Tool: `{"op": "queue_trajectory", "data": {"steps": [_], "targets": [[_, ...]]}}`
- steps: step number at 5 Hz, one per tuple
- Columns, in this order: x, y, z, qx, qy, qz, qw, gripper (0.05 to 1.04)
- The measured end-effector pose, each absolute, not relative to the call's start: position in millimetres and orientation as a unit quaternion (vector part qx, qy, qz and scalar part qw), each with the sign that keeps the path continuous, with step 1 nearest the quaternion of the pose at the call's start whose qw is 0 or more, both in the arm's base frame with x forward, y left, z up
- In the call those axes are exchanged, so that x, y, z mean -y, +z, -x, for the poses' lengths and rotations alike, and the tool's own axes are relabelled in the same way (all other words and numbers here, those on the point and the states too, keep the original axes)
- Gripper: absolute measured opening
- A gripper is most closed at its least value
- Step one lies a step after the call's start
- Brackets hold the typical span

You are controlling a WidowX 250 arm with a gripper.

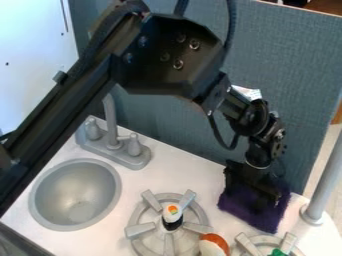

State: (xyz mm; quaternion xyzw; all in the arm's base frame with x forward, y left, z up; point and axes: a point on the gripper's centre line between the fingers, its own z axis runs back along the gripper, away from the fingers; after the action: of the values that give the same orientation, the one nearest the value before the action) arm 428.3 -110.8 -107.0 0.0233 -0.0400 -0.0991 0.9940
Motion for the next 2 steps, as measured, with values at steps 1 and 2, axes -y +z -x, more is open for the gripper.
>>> {"op": "queue_trajectory", "data": {"steps": [1,2], "targets": [[107,-107,-433,0.044,-0.098,-0.029,0.994,1.000],[85,-107,-436,0.043,-0.068,-0.048,0.996,1.000]]}}
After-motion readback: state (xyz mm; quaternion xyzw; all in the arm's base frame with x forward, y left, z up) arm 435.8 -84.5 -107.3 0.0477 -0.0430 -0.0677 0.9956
